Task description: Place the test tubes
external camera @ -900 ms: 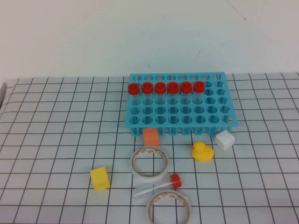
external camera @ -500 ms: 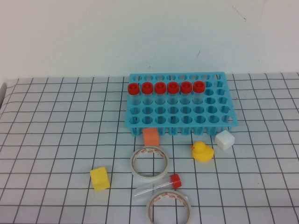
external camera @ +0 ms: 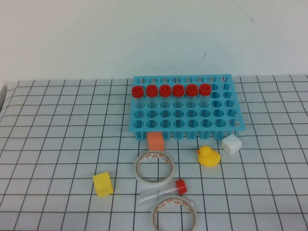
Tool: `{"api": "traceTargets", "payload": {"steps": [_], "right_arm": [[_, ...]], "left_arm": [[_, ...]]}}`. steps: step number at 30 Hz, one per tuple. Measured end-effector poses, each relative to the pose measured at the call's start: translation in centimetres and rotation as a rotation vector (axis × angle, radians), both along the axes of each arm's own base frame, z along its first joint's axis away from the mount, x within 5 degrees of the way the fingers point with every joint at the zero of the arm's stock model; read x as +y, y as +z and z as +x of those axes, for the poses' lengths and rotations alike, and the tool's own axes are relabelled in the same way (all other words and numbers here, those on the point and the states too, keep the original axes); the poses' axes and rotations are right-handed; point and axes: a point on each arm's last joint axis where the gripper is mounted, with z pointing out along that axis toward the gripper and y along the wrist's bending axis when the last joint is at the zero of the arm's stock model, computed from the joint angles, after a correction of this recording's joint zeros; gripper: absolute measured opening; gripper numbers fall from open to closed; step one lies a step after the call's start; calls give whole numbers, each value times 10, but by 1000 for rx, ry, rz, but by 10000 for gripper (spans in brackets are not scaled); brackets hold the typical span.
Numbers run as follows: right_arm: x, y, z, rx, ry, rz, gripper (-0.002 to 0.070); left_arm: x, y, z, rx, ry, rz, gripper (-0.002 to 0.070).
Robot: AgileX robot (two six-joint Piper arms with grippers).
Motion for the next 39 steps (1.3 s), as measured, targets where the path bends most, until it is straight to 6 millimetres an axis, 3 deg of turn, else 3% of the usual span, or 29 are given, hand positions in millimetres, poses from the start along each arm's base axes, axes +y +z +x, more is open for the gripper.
{"api": "traceTargets", "payload": {"steps": [5,9,13,16,21,26,30,34,35,39], "right_arm": [[2,0,0,-4,5,65,-1],[10,1,1,-18,23,288,-1],[24,3,1,-31,52,709,-1],[31,9,1,-44,71,951,-1],[33,12,1,-58,81,1044,-1],[33,13,1,-68,88,1034,-1],[32,13,1,-80,109,961,-1],[32,13,1,-88,126,901,-1],[32,13,1,-89,129,892,-1],[32,13,1,-90,131,885,-1]], "left_arm": [[0,2,0,-19,6,-5,-1],[-6,9,2,-59,34,-458,-1],[-7,21,3,-125,74,-938,-1],[-1,28,3,-212,109,-1065,-1],[4,32,3,-269,145,-1183,-1],[-6,34,2,-167,62,-1059,-1],[-17,58,5,-49,-23,-914,-1],[-31,86,19,112,-180,-604,-1],[-39,102,28,196,-302,-441,-1],[-51,135,58,330,-560,-145,-1]]}}
